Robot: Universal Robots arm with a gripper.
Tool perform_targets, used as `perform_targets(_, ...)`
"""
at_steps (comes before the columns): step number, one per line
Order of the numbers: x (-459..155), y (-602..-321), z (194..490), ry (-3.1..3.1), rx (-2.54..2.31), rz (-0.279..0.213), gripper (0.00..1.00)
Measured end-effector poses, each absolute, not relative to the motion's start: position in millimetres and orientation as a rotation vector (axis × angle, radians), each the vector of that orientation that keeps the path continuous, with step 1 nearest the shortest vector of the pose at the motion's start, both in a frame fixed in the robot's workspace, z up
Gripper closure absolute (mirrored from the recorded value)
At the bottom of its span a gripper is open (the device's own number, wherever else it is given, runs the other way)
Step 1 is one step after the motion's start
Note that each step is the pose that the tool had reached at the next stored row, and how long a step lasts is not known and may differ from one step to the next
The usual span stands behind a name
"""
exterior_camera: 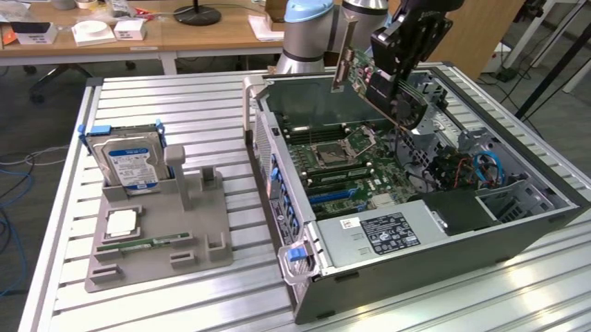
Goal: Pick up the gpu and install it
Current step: 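Insert the gpu into the slot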
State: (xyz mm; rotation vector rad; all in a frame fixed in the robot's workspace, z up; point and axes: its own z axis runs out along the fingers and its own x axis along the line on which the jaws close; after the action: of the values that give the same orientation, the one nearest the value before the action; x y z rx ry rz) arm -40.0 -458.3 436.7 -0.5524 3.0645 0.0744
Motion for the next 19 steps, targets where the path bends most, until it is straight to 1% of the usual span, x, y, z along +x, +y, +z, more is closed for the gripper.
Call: perform_targets(19,-40.0,-458.3,437.1,3.054,-0.613,0.075,0.74)
